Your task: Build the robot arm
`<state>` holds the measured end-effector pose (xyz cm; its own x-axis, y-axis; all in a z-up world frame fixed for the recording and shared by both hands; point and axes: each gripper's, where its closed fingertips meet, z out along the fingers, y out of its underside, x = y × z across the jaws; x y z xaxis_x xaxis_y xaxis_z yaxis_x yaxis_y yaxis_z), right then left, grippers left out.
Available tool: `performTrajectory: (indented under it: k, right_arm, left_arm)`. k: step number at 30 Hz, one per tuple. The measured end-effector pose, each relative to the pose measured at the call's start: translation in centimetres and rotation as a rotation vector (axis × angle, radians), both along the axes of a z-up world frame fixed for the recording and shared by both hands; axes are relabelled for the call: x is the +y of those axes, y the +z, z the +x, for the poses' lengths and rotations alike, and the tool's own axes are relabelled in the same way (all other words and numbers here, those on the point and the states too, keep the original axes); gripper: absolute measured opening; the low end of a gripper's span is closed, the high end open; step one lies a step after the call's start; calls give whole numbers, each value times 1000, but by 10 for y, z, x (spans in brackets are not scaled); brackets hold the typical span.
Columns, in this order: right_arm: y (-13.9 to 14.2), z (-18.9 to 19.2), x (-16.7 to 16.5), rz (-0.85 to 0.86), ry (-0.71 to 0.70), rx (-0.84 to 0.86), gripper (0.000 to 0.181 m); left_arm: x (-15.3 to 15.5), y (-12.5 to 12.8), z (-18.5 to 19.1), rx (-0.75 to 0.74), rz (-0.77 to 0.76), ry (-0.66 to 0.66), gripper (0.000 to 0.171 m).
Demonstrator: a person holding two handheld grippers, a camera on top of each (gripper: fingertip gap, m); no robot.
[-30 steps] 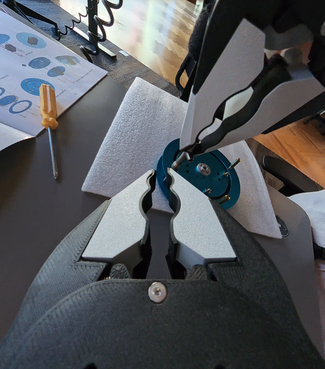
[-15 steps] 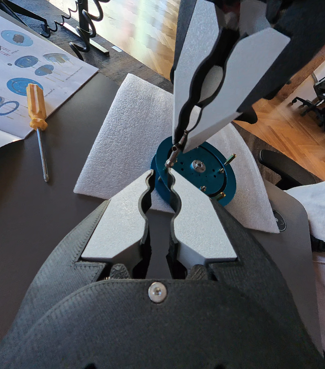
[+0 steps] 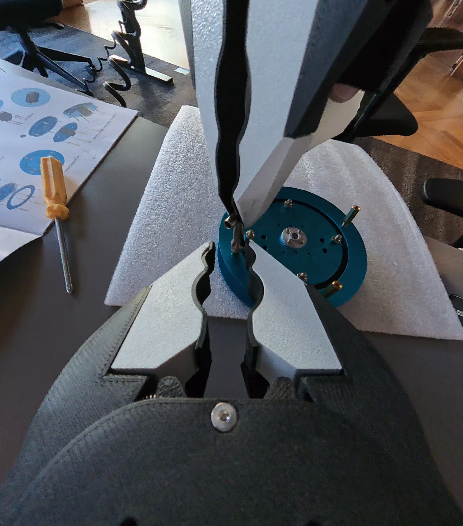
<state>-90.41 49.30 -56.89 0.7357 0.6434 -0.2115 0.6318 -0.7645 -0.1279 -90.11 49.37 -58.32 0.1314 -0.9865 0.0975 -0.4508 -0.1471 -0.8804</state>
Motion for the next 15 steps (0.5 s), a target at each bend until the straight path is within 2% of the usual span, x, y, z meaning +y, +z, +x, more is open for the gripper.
performTrajectory:
  k: [2, 4, 9, 12, 15]
  right_arm:
    - [0, 0, 1, -3, -15, 7, 7]
    - [0, -1, 1, -11, -29, 20, 7]
    - [1, -4, 1, -20, -4, 38, 8]
    - [7, -11, 0, -15, 112, 78, 9]
    - [30, -17, 13, 202, 390, 108, 3]
  left_arm:
    - [0, 0, 3, -6, 17, 4, 18]
    - [-5, 0, 5, -14, 9, -25, 9]
    - [-6, -2, 5, -10, -17, -39, 9]
    - [-7, -2, 5, -18, -40, -47, 9]
    - [-7, -3, 5, -18, -39, -50, 9]
